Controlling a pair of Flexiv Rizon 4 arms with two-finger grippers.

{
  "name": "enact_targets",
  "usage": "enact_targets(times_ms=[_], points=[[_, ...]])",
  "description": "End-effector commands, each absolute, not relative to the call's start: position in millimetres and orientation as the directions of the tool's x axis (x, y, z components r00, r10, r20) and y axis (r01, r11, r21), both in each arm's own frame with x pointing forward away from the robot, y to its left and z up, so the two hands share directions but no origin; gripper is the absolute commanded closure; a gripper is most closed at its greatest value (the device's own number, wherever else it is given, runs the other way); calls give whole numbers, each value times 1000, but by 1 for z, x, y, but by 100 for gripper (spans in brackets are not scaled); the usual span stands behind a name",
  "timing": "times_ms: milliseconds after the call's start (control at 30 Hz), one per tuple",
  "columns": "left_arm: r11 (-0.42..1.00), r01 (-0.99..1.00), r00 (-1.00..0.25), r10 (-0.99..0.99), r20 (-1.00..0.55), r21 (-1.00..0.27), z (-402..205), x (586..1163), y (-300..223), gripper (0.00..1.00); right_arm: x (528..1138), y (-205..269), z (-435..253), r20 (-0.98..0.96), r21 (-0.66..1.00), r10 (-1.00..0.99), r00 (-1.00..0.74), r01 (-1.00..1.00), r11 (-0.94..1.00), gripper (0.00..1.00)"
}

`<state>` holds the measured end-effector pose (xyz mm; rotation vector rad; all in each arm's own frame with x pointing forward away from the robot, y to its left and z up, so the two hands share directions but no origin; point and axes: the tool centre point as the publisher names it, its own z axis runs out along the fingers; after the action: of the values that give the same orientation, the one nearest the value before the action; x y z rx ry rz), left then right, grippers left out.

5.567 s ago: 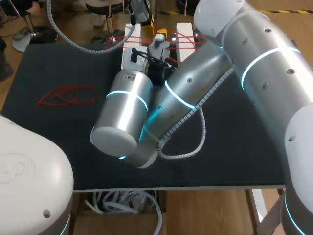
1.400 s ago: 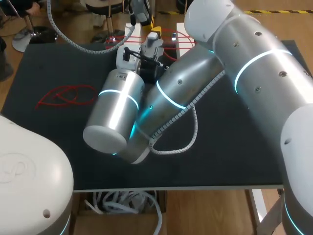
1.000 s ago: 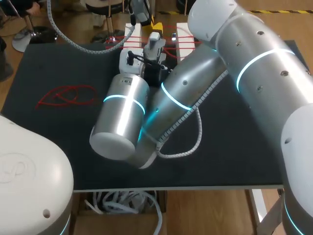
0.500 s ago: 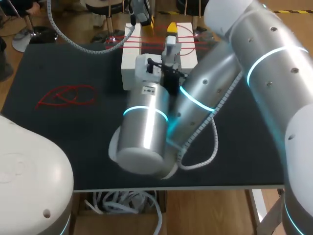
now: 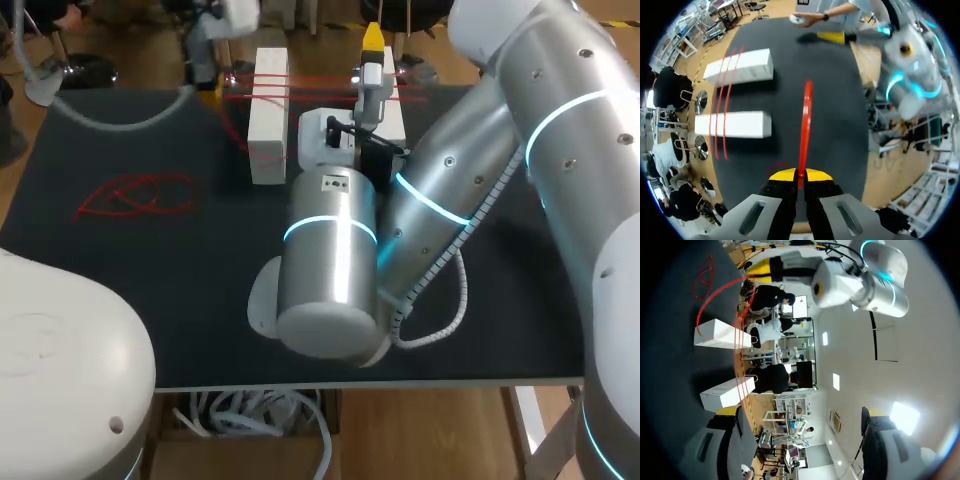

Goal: Grab the tape and strap the tape.

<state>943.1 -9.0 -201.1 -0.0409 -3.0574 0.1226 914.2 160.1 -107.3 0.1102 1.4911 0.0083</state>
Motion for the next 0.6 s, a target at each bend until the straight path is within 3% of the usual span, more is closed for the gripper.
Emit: enact_targets(times_ms=[33,267,533,567,600], points=[[993,62,-997,67,45,-95,-222,937,58,100,914,160,-104,-995,76,72,75,61,995,0],[982,188,-981,188,51,-2,-230,969,129,100,914,160,-104,-995,76,72,75,61,995,0],[979,202,-978,203,52,-9,-246,996,158,100,914,160,-104,-995,76,72,75,61,995,0],[979,203,-978,203,38,-12,-246,997,158,93,914,160,-104,-995,76,72,75,61,995,0],[978,207,-977,208,41,-20,-247,997,157,72,914,160,-104,-995,76,72,75,61,995,0]])
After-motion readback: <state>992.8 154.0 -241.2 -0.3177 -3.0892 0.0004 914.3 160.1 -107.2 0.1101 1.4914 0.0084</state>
